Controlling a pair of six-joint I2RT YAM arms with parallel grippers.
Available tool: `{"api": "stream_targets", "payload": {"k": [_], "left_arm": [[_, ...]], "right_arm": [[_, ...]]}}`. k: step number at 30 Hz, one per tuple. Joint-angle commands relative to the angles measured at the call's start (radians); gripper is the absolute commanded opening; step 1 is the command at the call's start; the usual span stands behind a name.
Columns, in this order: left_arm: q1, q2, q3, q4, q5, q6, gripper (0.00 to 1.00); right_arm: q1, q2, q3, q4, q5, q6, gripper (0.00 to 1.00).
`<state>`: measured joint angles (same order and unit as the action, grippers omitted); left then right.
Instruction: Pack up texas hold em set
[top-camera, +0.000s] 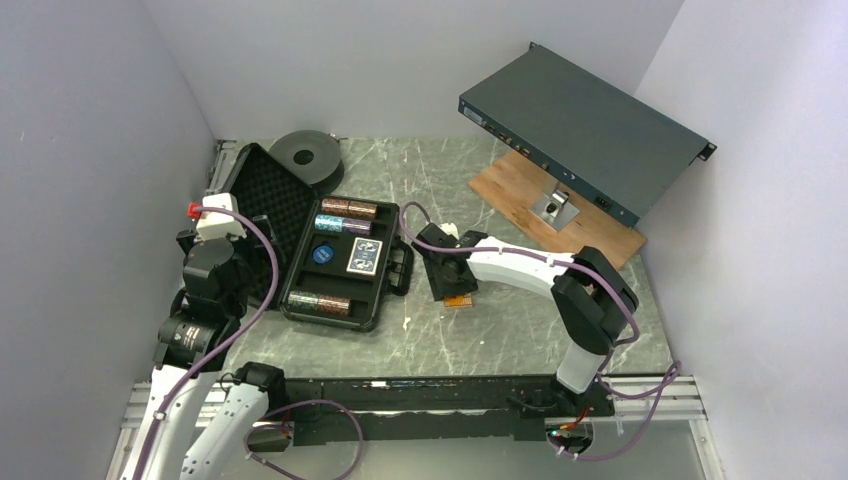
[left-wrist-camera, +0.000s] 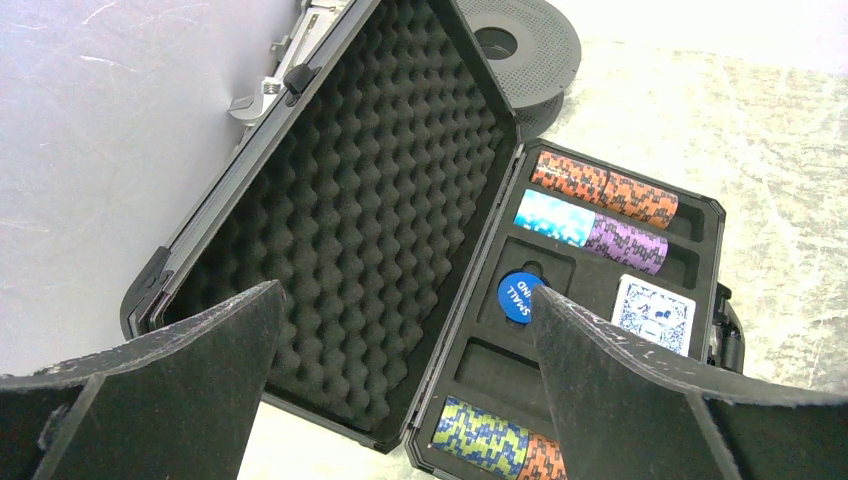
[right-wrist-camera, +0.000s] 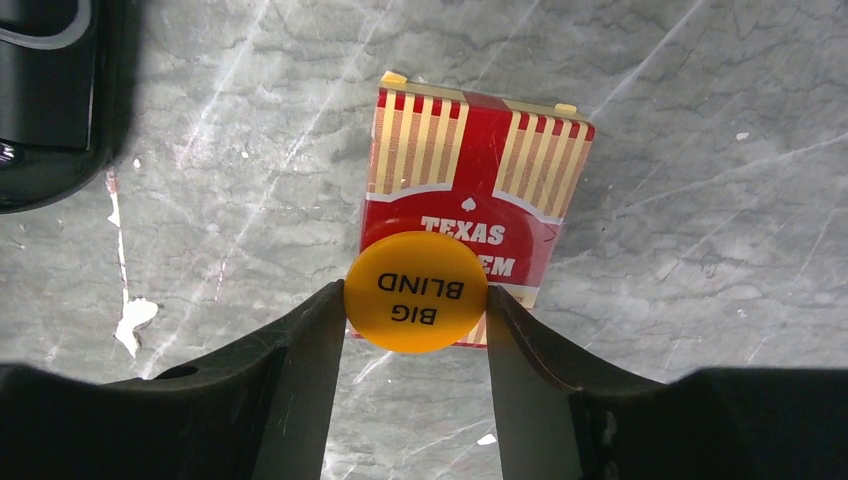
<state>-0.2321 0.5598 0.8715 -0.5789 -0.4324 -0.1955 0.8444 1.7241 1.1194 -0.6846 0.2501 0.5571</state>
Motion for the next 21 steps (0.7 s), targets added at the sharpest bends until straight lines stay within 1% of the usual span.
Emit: {"api": "stream_targets", "payload": {"k": [1, 9, 21], "left_arm": [[0.005, -0.004, 0.004, 0.049, 0.012, 0.015, 0.99], [0.005, -0.004, 0.003, 0.050, 0.012, 0.015, 0.99], [0.005, -0.012, 0.004, 0.048, 0.004, 0.013, 0.99]], "right_arm": [[0.003, -0.012, 0.056, -0.012, 0.018, -0.014, 0.48], [0.002, -0.052, 0.079, 0.002, -0.017, -0.030, 0.47], [0.003, -0.072, 0.149, -0.001, 0.002, -0.077, 0.47]]}}
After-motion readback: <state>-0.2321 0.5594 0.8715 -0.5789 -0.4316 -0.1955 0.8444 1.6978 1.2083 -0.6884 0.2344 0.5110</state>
